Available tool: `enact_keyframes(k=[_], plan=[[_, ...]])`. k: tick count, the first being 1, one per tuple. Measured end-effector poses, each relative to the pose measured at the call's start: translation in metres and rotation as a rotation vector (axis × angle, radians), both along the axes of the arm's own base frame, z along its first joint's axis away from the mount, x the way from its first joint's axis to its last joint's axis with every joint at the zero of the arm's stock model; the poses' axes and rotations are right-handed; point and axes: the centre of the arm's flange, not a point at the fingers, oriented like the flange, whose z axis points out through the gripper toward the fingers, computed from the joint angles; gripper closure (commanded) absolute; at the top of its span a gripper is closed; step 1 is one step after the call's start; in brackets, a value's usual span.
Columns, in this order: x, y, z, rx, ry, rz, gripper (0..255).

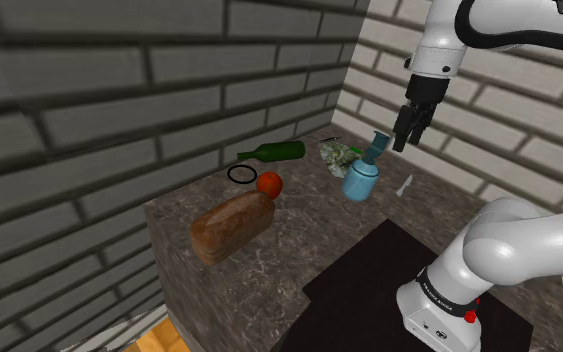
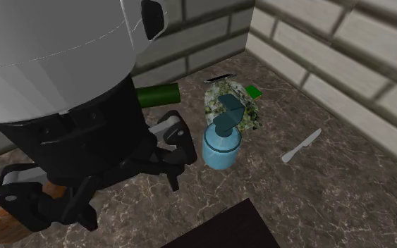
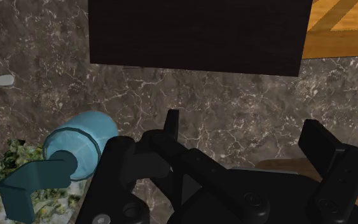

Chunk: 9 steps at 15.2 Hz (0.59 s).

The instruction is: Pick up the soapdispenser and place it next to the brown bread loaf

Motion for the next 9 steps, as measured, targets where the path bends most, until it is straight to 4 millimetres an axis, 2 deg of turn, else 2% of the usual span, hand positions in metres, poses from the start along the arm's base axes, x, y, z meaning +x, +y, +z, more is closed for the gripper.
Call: enact_keyframes(k=[1, 4, 9], plan=[[0.000, 0.000, 0.000, 0.000, 0.000, 0.000, 0], [0.011, -0.022, -0.006, 0.006, -0.007, -0.004, 0], [0.040, -0.081, -0.022, 0.017, -0.024, -0.012, 0]])
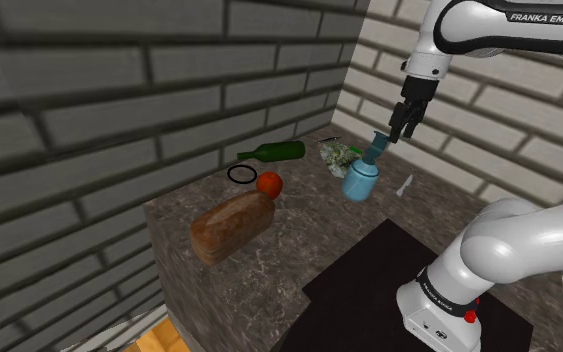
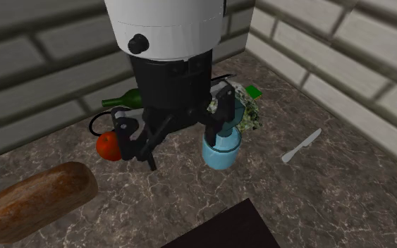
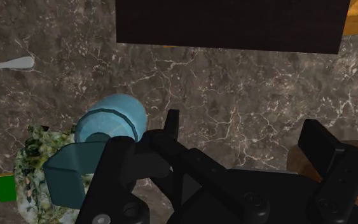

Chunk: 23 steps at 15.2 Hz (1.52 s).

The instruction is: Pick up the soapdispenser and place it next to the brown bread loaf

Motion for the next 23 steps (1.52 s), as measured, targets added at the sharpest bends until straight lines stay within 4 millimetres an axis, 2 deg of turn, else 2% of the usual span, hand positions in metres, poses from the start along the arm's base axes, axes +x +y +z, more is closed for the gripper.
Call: enact_keyframes(k=[2, 15, 17, 23], plan=[[0.011, -0.019, -0.008, 0.006, -0.007, -0.003, 0], [0.086, -0.174, -0.050, 0.036, -0.055, -0.026, 0], [0.092, -0.184, -0.058, 0.038, -0.058, -0.027, 0], [0.092, -0.184, -0.090, 0.039, -0.059, -0.026, 0]])
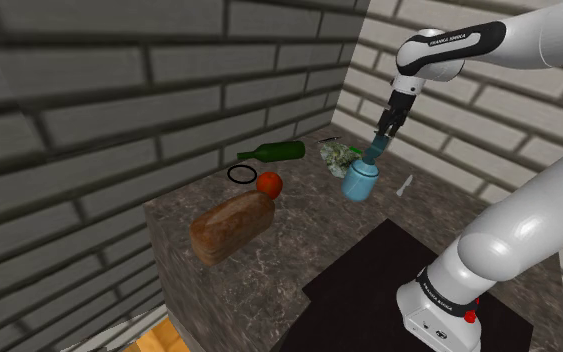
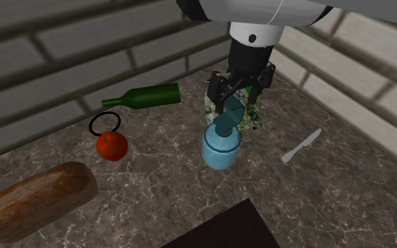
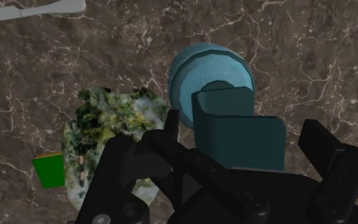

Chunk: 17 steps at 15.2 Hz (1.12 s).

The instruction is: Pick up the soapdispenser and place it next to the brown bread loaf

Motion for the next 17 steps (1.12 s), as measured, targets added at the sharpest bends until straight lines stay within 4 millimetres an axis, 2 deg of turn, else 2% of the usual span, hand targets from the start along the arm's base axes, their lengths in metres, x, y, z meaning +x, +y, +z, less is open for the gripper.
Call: enact_keyframes(k=[7, 8, 17], plan=[[-0.0002, 0.0014, -0.0067, 0.000, 0.000, 0.000, 0], [-0.0002, 0.0014, -0.0067, 0.000, 0.000, 0.000, 255], [-0.0002, 0.0014, -0.0067, 0.000, 0.000, 0.000, 255]])
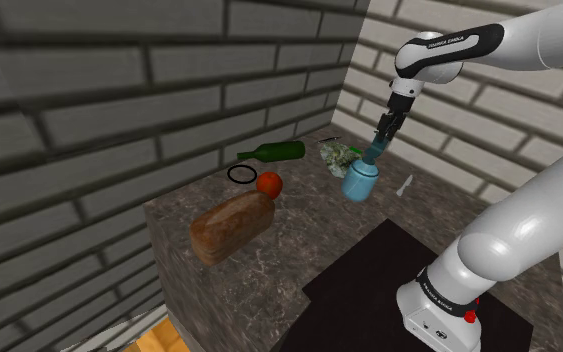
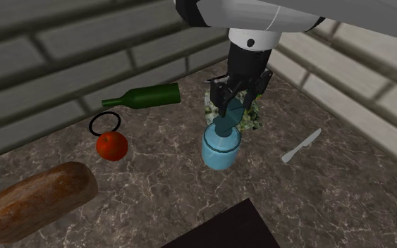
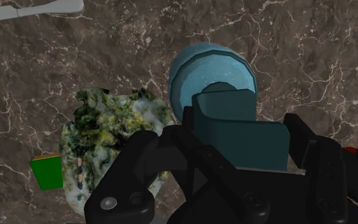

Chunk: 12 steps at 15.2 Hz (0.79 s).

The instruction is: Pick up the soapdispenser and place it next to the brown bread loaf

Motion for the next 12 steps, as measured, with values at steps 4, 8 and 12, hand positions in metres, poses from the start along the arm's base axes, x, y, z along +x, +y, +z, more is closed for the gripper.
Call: enact_keyframes(k=[4, 8, 12], plan=[[0.000, 0.000, 0.010, 0.000, 0.001, 0.000, 255], [0.000, 0.000, 0.032, 0.000, 0.000, 0.000, 255], [0.000, -0.002, 0.052, 0.000, 0.001, 0.000, 255]])
